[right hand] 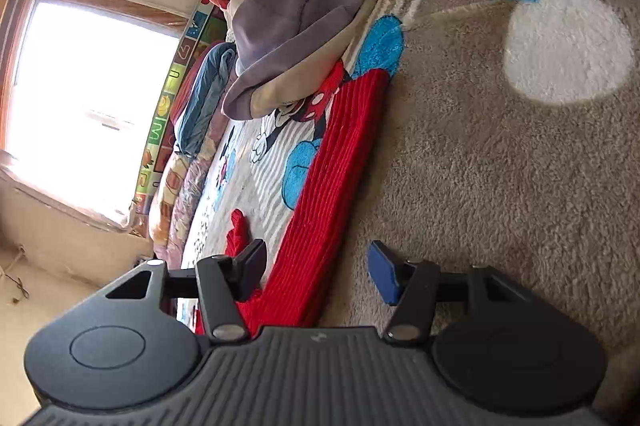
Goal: Fold clothes
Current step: 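Reach the left gripper to a red sleeve cuff and close on it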
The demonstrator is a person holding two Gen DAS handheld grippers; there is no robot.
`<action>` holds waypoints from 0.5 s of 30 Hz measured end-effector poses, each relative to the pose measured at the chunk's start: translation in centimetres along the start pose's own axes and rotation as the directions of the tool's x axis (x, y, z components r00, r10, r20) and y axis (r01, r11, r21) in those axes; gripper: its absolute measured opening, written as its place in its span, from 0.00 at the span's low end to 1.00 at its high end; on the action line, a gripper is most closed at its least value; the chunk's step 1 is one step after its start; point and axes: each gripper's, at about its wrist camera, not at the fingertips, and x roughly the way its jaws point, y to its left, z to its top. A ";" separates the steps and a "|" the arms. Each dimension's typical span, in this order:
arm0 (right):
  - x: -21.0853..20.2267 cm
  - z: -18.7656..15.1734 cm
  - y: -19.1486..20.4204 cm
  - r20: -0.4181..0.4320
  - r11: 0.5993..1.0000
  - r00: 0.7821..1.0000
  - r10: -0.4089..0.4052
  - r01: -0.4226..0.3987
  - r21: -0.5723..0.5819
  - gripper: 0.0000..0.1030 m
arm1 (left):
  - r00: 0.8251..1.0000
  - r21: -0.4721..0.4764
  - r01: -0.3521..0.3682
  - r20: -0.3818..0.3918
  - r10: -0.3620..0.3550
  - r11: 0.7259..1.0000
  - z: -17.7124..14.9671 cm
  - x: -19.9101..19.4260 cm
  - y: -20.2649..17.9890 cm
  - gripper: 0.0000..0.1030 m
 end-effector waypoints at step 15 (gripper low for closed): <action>0.3 5.2 -2.6 0.070 0.990 0.996 0.060 -0.068 0.122 0.69 | 0.996 0.415 -0.091 0.024 0.089 0.905 6.9 8.8 -9.8 0.63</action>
